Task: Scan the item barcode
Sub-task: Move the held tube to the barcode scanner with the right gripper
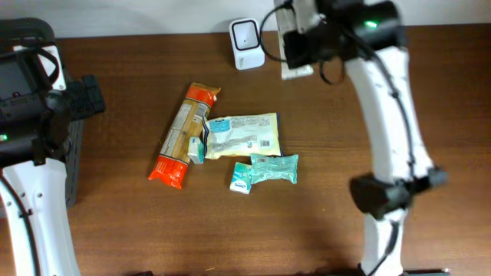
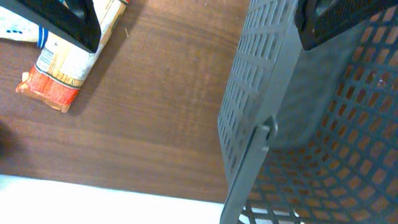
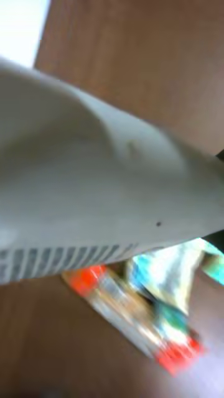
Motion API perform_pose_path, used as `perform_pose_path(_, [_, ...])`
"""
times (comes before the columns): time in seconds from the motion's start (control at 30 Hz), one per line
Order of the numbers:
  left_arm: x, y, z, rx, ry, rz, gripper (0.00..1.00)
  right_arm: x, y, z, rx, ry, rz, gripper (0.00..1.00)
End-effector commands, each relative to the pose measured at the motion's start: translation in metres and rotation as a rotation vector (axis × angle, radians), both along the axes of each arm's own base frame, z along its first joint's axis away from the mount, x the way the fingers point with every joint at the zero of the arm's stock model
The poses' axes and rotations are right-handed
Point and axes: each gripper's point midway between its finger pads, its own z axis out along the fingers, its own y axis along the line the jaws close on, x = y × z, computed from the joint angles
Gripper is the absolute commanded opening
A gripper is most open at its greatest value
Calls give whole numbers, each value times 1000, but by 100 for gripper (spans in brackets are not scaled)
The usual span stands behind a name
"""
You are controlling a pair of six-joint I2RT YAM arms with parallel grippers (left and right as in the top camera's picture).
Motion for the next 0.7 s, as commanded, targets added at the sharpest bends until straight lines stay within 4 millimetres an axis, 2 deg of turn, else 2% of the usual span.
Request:
perform_pose_path(0.0, [0,3,5,2,-17,15,99,60,-28,-15,-231,-171,-190,4])
perform_pose_path(0.03, [0,3,5,2,-17,15,99,86,-31,-23,-289,-241,-243,4])
perform_pose_path(0.1, [0,3,5,2,-17,15,99,120,-22,-39,-341,-331,-239,4])
perform_pose_path(0.17, [0,3,5,2,-17,15,99,131,-10,-56,-361,-344,-204,4])
perform_pose_path(0.2, [0,3,5,2,-17,15,99,134,5,-75,-415,-341,-145,4])
perform_pose_path(0.23, [0,3,5,2,-17,15,99,136,14,-91,-507,-347,-129,4])
perform_pose_path(0.33, [0,3,5,2,-17,15,99,135,20,-133,-693,-344,-193,4])
perform_pose_path(0.4, [0,3,5,2,-17,15,99,133,15,-151,-772,-331,-220,4])
perform_pose_path(0.53, [0,3,5,2,-17,15,99,127,8,-161,-809,-306,-258,4])
perform_pose_path(0.67, [0,3,5,2,-17,15,99,115,11,-179,-794,-218,-190,4])
